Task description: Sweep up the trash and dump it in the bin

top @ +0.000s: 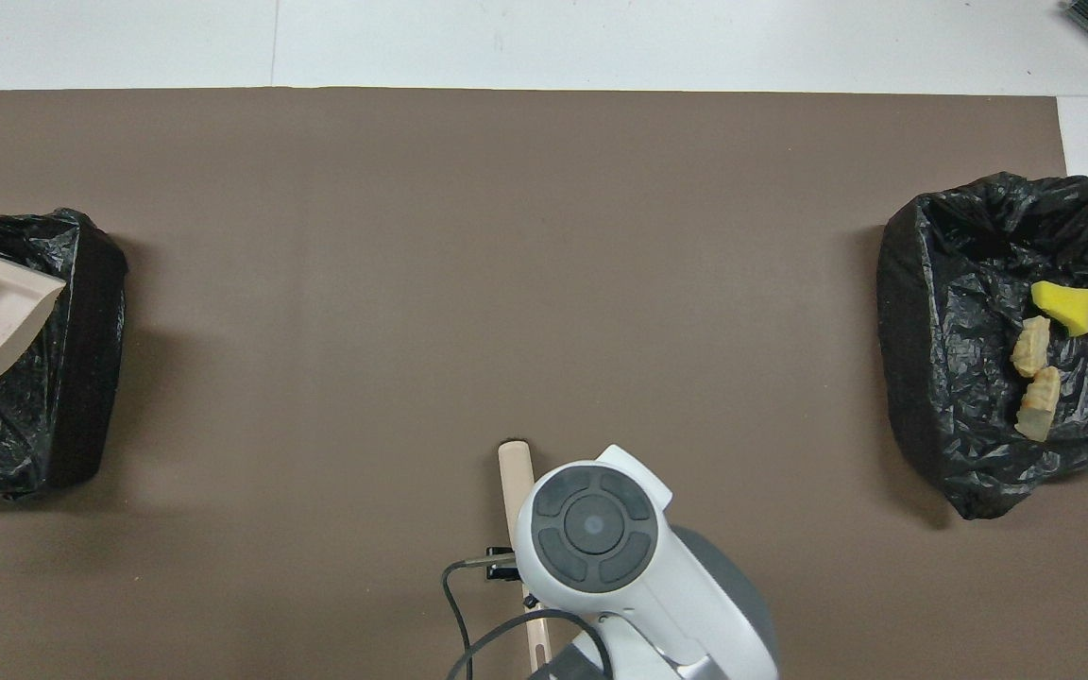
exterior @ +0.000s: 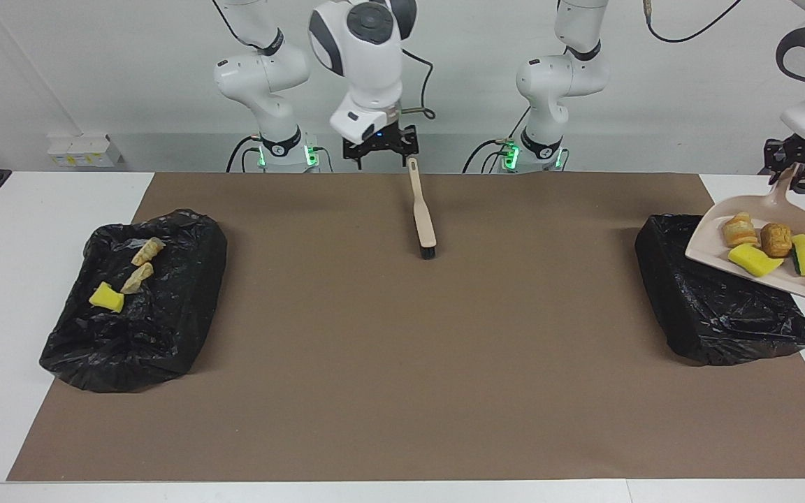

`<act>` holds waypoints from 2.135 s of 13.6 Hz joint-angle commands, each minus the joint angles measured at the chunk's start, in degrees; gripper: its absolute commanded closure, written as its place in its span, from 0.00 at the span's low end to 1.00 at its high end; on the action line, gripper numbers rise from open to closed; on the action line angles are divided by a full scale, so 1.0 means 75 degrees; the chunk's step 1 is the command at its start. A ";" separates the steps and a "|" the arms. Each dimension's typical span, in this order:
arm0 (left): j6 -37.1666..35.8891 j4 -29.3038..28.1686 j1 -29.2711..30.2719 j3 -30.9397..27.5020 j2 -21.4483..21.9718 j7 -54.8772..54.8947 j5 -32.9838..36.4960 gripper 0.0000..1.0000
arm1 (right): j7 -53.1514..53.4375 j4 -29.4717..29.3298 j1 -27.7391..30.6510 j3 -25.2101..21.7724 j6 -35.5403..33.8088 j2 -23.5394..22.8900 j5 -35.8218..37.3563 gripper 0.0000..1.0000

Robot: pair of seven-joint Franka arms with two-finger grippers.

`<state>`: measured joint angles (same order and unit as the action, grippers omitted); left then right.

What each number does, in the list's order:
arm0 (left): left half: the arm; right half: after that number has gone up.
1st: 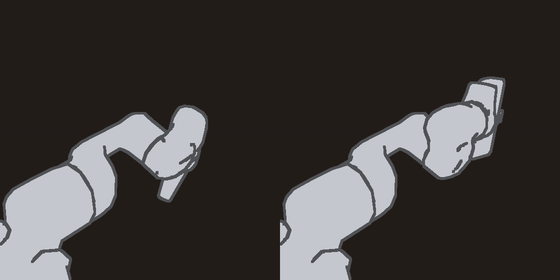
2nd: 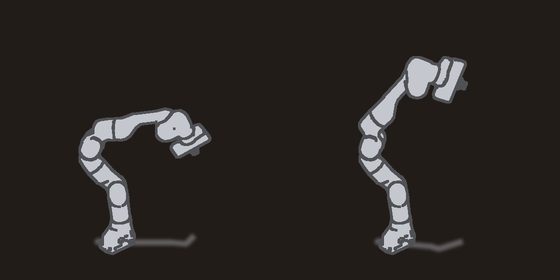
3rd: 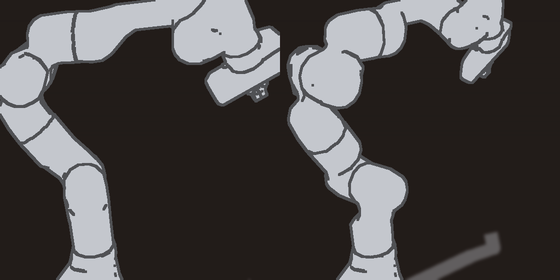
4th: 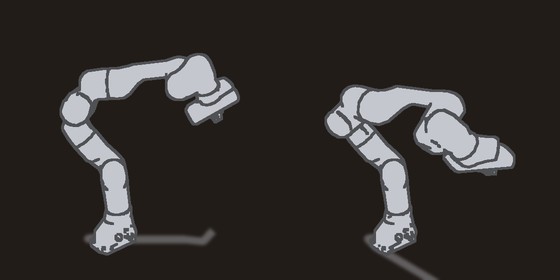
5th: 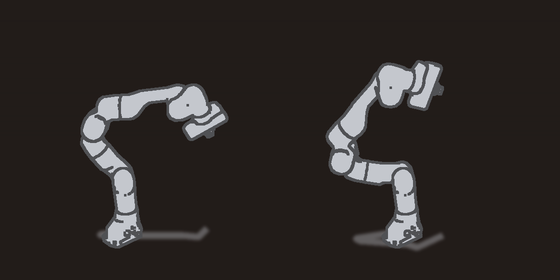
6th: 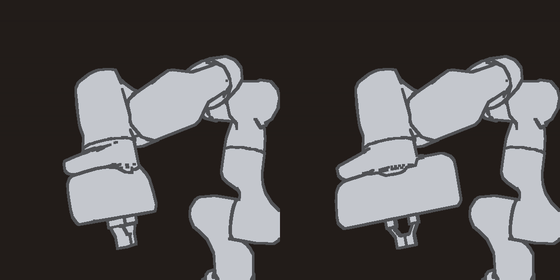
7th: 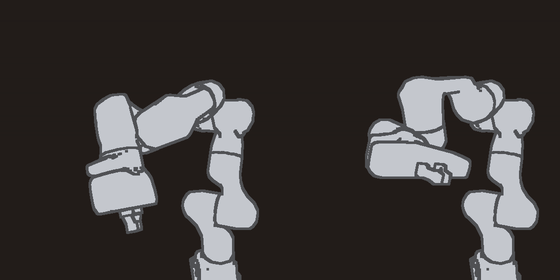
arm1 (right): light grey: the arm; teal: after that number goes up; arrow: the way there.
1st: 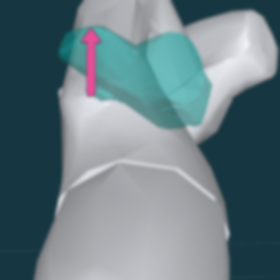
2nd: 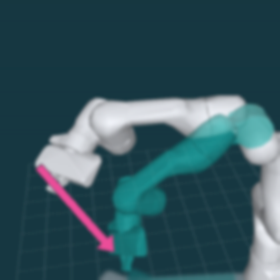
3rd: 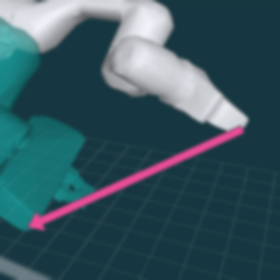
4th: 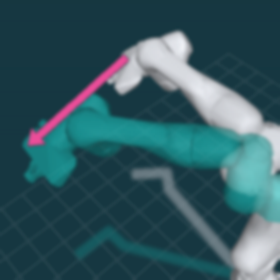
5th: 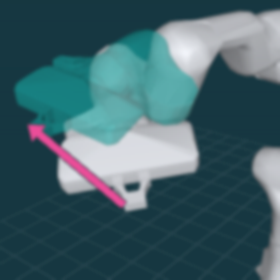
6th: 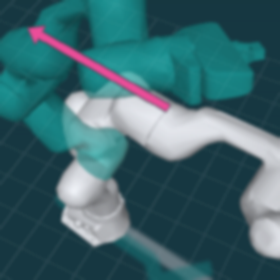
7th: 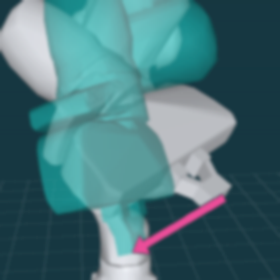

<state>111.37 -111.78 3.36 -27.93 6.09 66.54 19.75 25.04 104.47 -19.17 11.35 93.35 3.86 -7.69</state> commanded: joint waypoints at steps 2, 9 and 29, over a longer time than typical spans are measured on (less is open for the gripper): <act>-0.0165 0.0185 -0.0399 0.0160 -0.0109 0.0129 0.1852 1.00 | -0.1426 -0.0510 0.0902 -0.0130 -0.0270 0.0106 0.0124 0.00; -0.1127 0.0747 -0.0565 0.1157 -0.0426 -0.0293 0.2978 1.00 | -0.2554 -0.1109 0.2075 -0.0189 -0.0388 0.0059 0.0989 0.00; -0.1198 0.0996 -0.0624 0.2947 -0.0076 -0.4209 -0.2034 1.00 | -0.3398 -0.2656 0.2837 -0.1490 -0.0915 -0.0866 0.1120 0.00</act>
<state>102.17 -99.42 -1.06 -9.65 1.96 46.27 6.97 0.04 85.53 1.95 0.24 87.12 -2.19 0.13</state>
